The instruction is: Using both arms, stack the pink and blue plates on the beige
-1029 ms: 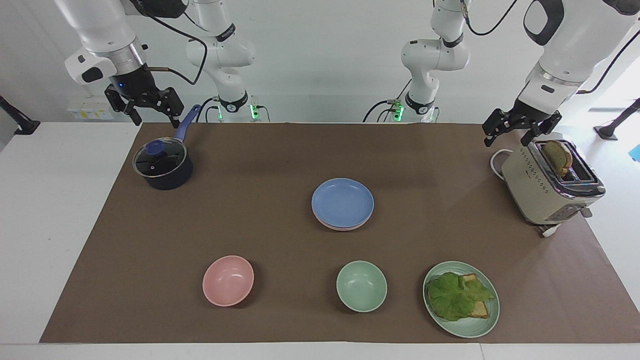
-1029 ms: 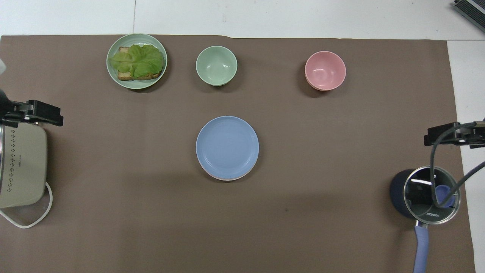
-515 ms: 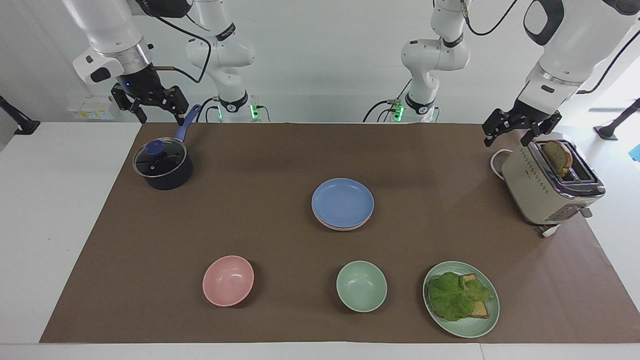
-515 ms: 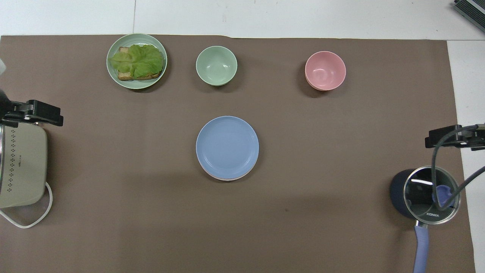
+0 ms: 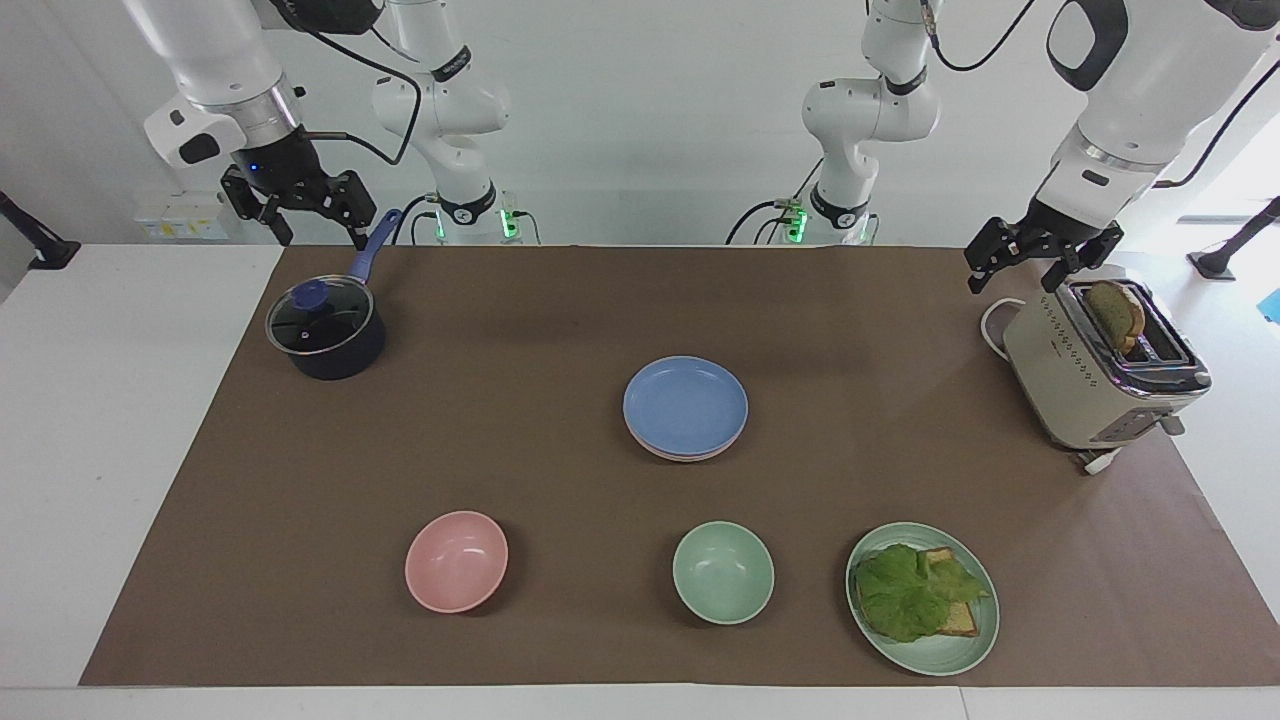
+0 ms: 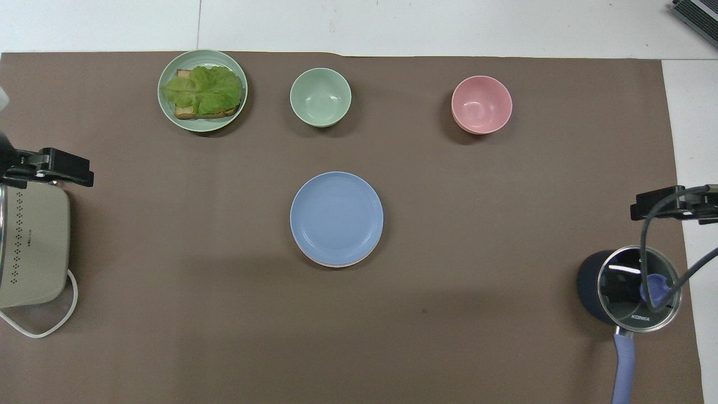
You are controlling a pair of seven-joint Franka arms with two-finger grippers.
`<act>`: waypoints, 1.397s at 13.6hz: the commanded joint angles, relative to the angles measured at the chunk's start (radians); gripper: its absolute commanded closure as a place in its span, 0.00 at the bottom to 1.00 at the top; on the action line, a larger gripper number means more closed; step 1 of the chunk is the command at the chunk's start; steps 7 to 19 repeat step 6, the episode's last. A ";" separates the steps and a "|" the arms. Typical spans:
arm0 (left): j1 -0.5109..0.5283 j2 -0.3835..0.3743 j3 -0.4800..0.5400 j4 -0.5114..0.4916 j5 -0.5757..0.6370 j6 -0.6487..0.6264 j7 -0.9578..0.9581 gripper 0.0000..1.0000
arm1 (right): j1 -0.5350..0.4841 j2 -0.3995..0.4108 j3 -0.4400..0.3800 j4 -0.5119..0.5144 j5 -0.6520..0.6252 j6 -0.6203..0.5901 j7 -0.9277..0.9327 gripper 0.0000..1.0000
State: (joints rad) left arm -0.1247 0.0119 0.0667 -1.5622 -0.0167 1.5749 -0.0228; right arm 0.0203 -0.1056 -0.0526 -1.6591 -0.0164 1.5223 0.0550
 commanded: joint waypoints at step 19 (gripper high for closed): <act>0.011 -0.009 -0.008 -0.010 0.015 -0.003 0.003 0.00 | -0.005 -0.003 0.000 0.018 -0.017 -0.034 -0.049 0.00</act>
